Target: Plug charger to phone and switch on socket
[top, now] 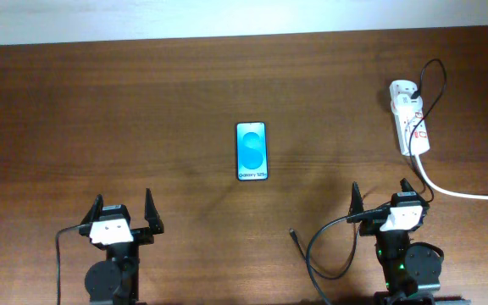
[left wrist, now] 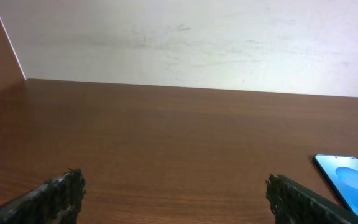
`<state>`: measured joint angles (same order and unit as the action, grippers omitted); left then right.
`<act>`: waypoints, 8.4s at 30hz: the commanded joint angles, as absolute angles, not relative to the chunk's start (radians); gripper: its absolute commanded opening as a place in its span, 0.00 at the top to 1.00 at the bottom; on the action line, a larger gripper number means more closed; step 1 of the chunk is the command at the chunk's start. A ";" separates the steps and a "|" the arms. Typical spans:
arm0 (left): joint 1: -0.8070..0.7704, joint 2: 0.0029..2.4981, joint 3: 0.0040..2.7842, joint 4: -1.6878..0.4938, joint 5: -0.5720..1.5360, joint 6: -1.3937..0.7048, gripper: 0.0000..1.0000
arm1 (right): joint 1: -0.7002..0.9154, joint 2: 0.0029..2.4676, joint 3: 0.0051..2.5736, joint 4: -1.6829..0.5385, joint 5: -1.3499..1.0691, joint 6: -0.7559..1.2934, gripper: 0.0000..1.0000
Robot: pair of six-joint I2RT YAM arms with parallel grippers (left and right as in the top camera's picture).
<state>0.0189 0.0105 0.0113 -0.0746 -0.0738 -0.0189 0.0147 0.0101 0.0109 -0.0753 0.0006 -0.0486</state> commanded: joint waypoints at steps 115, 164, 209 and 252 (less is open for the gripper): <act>-0.560 2.456 2.030 -1.135 -0.017 -0.530 0.01 | 0.021 0.004 0.006 -0.083 0.009 -0.044 0.02; -0.560 2.455 2.031 -1.156 0.003 -0.523 0.17 | 0.021 0.004 0.006 -0.082 0.009 -0.044 0.02; -0.540 2.506 2.140 -1.228 -0.008 -0.523 0.01 | 0.021 0.004 0.006 -0.082 0.009 -0.044 0.02; -0.484 2.645 2.324 -1.382 0.002 -0.365 0.01 | 0.021 0.004 0.006 -0.082 0.009 -0.044 0.02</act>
